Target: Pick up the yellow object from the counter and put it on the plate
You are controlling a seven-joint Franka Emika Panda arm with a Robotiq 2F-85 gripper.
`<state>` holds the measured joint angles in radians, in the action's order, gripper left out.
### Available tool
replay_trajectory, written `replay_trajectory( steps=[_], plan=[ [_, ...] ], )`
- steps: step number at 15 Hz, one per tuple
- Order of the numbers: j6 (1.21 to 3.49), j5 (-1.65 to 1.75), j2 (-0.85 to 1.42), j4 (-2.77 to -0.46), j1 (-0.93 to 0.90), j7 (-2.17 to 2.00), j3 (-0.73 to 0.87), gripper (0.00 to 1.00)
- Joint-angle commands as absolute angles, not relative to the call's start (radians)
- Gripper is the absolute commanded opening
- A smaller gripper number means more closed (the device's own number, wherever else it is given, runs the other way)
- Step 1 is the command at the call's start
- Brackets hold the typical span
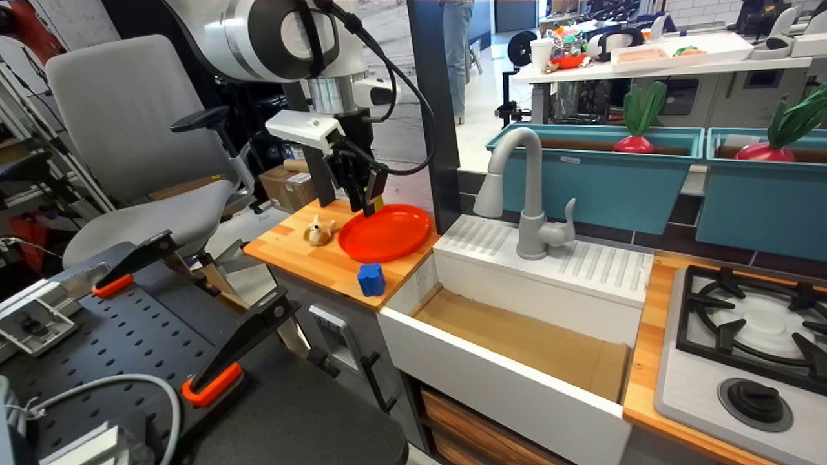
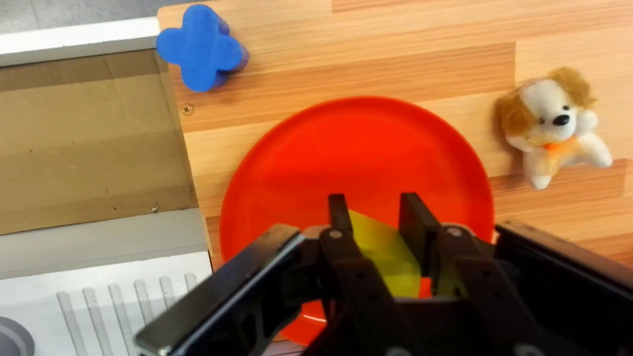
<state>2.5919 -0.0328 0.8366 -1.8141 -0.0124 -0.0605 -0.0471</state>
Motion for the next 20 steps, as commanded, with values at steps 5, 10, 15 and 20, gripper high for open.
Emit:
replay_trajectory(
  steps=[5, 10, 15, 20],
  plan=[
    [2.499, -0.04, 0.976, -1.632, -0.029, -0.103, -0.011, 0.08],
    [2.482, -0.036, 1.039, -1.57, -0.042, -0.122, -0.005, 0.08],
    [2.47, -0.042, 1.074, -1.529, -0.045, -0.138, -0.007, 0.09],
    [2.415, -0.059, 1.071, -1.509, -0.029, -0.137, -0.025, 0.78]
  ],
)
